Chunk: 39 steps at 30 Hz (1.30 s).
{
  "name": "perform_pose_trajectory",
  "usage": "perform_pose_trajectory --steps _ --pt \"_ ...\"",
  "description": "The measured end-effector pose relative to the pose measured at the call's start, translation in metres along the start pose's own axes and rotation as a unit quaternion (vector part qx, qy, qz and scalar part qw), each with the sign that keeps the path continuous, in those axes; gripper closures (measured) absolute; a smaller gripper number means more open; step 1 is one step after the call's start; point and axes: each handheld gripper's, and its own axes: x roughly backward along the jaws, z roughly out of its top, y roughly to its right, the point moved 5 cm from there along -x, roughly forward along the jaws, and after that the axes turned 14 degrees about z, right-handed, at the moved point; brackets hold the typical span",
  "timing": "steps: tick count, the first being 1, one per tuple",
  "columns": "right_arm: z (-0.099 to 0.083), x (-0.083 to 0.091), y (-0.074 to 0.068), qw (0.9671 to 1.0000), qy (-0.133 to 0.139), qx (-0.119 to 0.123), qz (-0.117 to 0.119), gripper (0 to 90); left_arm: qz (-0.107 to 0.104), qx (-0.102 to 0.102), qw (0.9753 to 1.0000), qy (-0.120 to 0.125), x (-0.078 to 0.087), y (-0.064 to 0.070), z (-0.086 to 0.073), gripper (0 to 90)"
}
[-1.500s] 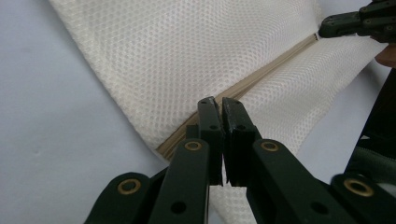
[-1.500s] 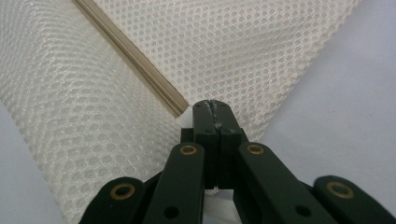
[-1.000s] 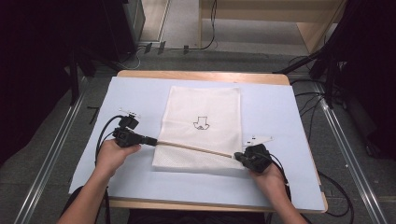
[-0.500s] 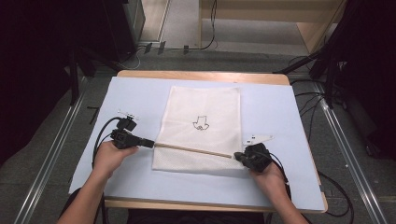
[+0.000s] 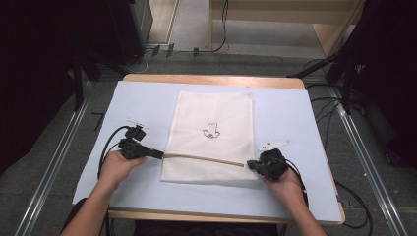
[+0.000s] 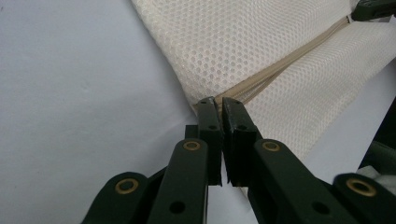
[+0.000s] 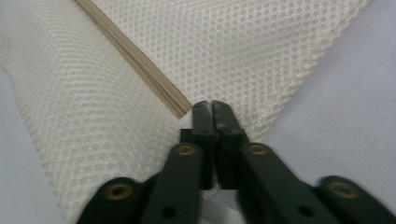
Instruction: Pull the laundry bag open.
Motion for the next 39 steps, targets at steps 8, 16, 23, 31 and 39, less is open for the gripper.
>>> perform_pose_trajectory --steps 8,16,23,31,39 --pt "0.004 0.009 0.0 0.9998 0.012 -0.013 0.001 81.5 -0.01 -0.003 0.9999 0.004 0.0 -0.003 -0.004 85.1" --pt "0.008 0.021 -0.006 0.9989 0.041 -0.023 0.008 90.0 -0.009 -0.007 0.9985 0.053 0.006 -0.005 0.002 57.6" --pt "0.001 0.02 -0.025 0.9996 0.019 0.009 0.017 90.0 0.005 -0.029 0.9967 0.076 0.009 -0.003 0.006 50.9" --pt "-0.017 0.001 -0.033 0.9989 -0.018 0.027 0.035 90.0 0.012 -0.038 0.9936 0.106 0.012 -0.001 0.014 47.3" --pt "-0.019 0.005 -0.032 0.9986 0.001 0.031 0.043 90.0 0.015 -0.042 0.9924 0.115 0.013 -0.004 0.018 45.4"
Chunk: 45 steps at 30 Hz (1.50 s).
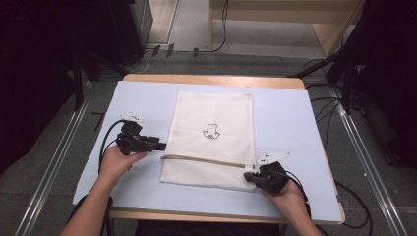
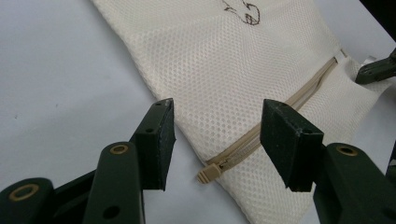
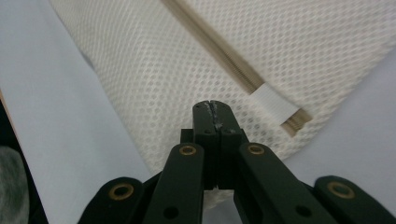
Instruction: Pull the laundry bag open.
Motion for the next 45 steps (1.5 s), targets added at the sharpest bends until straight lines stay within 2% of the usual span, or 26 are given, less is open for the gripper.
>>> perform_pose_trajectory --steps 6,18,21,33,45 --pt "0.009 0.019 0.008 0.9987 0.048 -0.014 -0.01 88.4 0.008 -0.004 0.9999 0.006 0.002 -0.001 0.001 44.4" --pt "0.014 0.04 0.029 0.9943 0.091 -0.035 -0.043 71.8 0.015 -0.007 0.9998 0.009 0.005 -0.003 -0.001 42.9" --pt "0.015 0.043 0.034 0.9931 0.099 -0.039 -0.049 67.0 0.018 -0.005 0.9998 0.012 0.007 -0.004 -0.001 42.4" --pt "0.012 0.059 0.059 0.9888 0.12 -0.049 -0.075 62.0 0.028 0.001 0.9995 0.015 0.013 -0.012 -0.005 41.6" --pt "0.008 0.064 0.07 0.9871 0.121 -0.06 -0.087 60.5 0.036 0.004 0.9992 0.015 0.015 -0.016 -0.007 41.1"
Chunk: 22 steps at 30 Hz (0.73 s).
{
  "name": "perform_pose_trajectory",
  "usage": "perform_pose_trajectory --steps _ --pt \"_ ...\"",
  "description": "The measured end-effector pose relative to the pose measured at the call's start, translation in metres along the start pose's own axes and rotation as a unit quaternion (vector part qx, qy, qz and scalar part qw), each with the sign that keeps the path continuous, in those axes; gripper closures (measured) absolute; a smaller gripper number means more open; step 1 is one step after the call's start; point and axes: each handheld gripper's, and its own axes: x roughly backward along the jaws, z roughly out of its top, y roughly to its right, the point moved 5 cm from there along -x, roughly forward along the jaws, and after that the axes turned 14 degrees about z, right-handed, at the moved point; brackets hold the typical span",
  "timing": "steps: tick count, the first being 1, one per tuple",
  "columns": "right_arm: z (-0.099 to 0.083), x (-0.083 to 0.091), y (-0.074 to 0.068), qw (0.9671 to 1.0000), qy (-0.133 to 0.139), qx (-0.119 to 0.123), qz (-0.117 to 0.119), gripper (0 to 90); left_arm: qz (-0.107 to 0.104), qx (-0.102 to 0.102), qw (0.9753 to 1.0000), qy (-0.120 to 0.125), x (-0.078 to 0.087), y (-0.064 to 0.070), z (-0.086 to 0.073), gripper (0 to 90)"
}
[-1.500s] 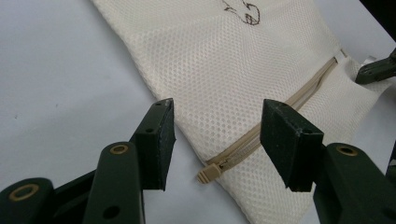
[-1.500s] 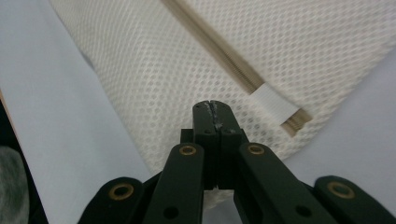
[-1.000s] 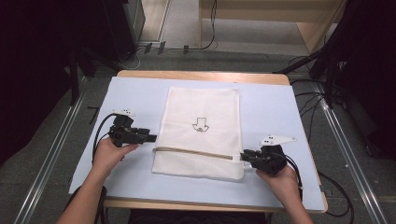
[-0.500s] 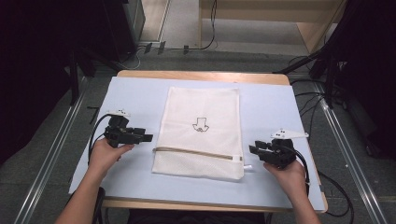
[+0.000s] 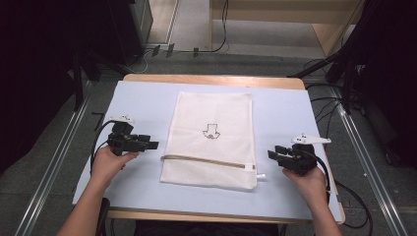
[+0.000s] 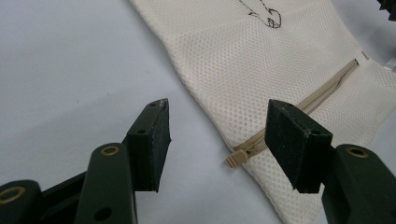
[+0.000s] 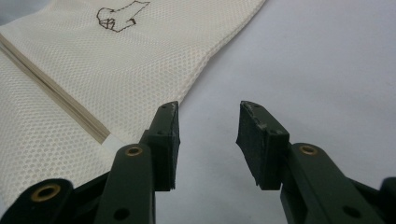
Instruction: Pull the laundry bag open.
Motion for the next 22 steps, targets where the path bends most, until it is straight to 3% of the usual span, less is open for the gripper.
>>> perform_pose_trajectory --steps 14,22 --pt "-0.0006 -0.0003 0.0034 1.0 -0.001 -0.005 -0.002 59.6 0.002 0.003 1.0 -0.001 -0.0004 -0.0015 -0.0004 40.7" --pt "-0.0006 -0.0013 0.0043 0.9999 0.0 -0.01 -0.003 53.4 0.002 0.001 1.0 -0.004 -0.0013 -0.0014 -0.0006 40.3"
